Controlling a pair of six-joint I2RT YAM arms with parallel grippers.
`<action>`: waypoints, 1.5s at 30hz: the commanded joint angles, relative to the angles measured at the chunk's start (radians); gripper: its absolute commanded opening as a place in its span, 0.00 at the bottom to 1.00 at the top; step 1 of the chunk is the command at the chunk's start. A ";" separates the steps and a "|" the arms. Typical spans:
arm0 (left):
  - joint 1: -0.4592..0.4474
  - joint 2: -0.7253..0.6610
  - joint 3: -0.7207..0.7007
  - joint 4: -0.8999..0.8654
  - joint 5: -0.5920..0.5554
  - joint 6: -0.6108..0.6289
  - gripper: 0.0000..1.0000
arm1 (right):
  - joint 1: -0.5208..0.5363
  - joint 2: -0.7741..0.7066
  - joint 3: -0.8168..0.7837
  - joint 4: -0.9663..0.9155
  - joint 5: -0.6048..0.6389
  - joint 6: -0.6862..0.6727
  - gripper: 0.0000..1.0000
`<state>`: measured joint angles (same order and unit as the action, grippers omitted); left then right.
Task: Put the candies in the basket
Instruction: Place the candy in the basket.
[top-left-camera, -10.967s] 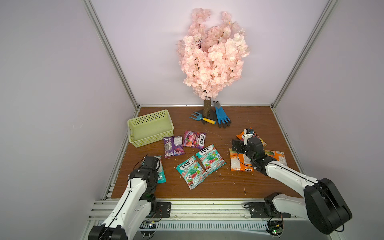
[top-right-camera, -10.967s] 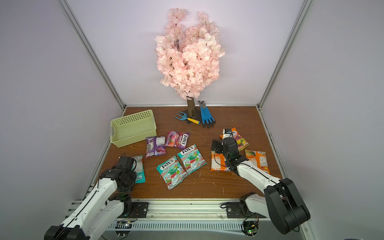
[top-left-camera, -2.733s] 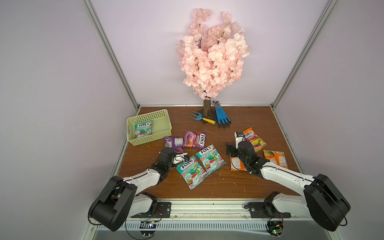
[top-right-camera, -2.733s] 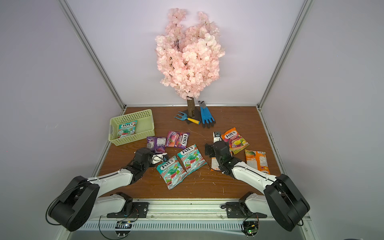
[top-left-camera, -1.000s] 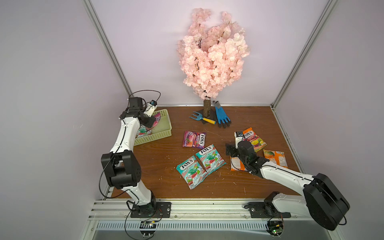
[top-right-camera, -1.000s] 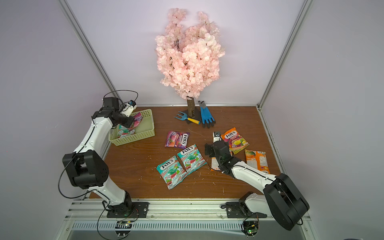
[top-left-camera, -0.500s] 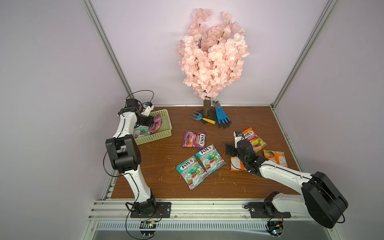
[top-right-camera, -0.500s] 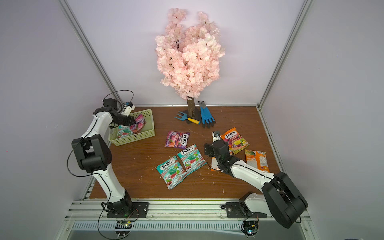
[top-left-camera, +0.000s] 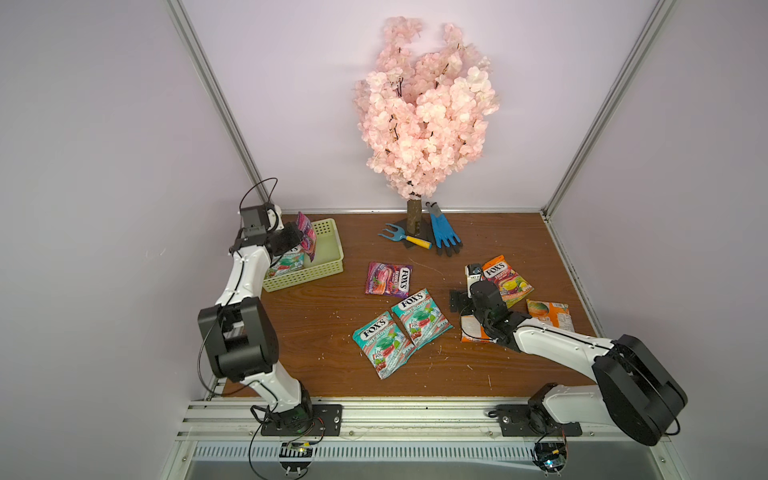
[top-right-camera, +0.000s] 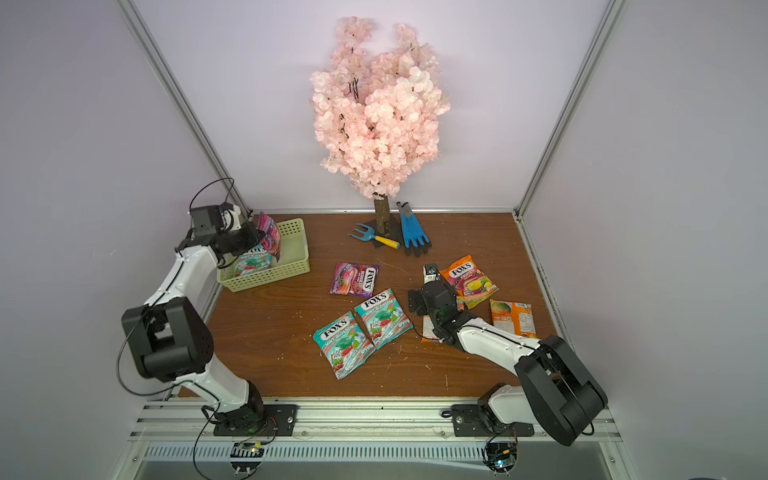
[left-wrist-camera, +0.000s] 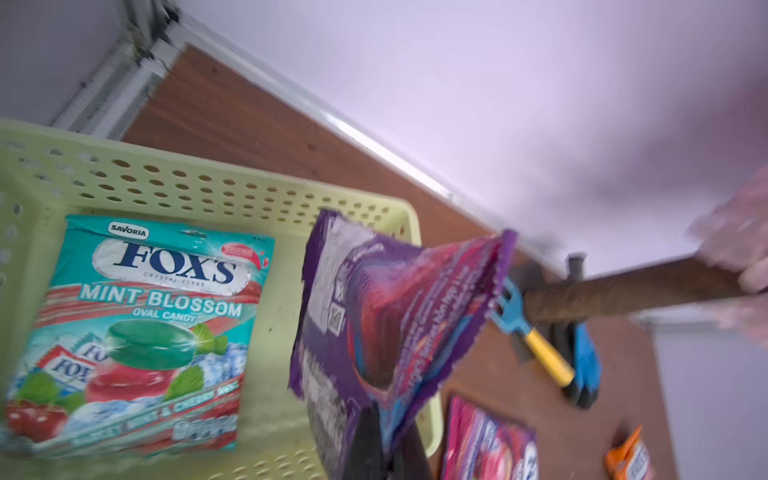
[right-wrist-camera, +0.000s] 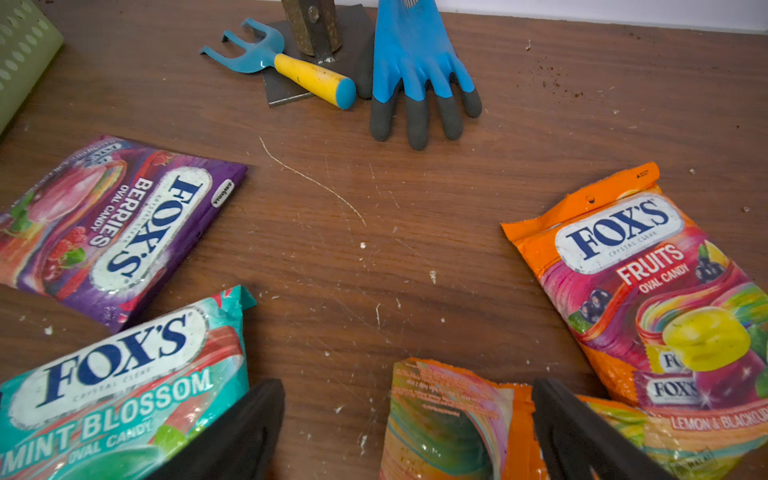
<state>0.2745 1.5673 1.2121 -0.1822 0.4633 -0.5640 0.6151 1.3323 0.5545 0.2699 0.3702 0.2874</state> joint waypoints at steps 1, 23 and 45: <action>-0.020 -0.135 -0.229 0.526 -0.153 -0.513 0.00 | 0.006 -0.025 0.037 0.007 0.016 -0.003 0.99; -0.247 0.133 -0.228 0.812 -0.774 -1.177 0.00 | 0.008 -0.056 0.027 0.009 0.011 -0.003 0.99; -0.290 0.156 -0.034 0.027 -0.792 -1.220 0.72 | 0.008 -0.063 0.031 -0.001 0.014 -0.005 0.99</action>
<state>-0.0093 1.7546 1.1305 0.0959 -0.3267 -1.7954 0.6159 1.2976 0.5552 0.2691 0.3695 0.2874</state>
